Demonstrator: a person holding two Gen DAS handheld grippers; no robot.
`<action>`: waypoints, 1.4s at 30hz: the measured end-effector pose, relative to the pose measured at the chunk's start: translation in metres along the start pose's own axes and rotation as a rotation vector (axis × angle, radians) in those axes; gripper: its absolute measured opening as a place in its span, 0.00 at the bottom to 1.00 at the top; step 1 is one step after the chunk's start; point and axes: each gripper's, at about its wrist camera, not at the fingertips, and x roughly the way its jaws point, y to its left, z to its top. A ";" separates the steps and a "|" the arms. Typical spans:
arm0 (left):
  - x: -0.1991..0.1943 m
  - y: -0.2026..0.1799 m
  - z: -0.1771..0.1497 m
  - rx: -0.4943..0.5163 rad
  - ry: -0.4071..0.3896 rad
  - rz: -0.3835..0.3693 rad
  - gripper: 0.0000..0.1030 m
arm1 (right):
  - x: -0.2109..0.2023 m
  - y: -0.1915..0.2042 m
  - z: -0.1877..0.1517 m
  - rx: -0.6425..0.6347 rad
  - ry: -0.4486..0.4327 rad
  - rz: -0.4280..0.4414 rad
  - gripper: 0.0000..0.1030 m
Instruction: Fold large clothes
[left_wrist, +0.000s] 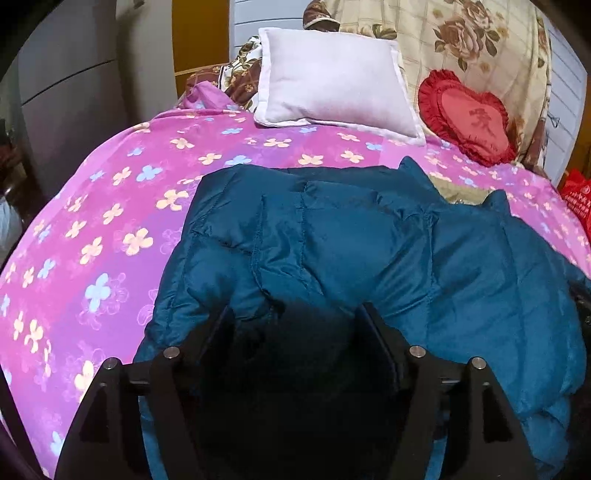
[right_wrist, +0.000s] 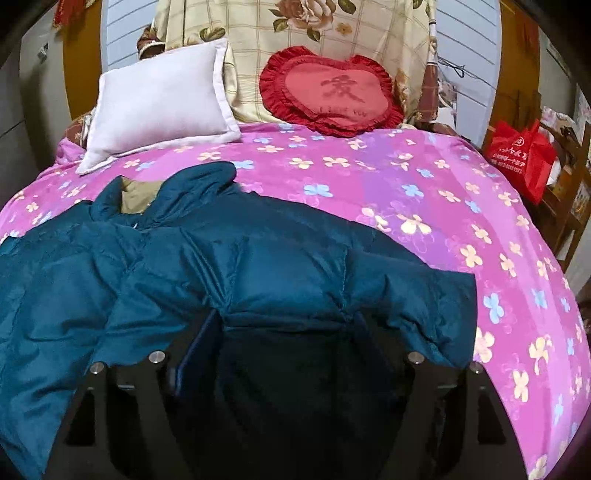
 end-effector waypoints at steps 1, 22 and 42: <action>0.000 0.000 0.000 0.000 0.000 0.001 0.50 | -0.004 0.001 0.000 -0.004 0.010 -0.009 0.75; 0.007 -0.005 -0.005 0.012 -0.013 0.021 0.56 | -0.039 0.061 -0.029 -0.140 0.034 0.087 0.77; 0.000 -0.004 -0.008 0.034 0.006 0.023 0.63 | -0.066 -0.050 -0.075 -0.033 0.073 -0.026 0.61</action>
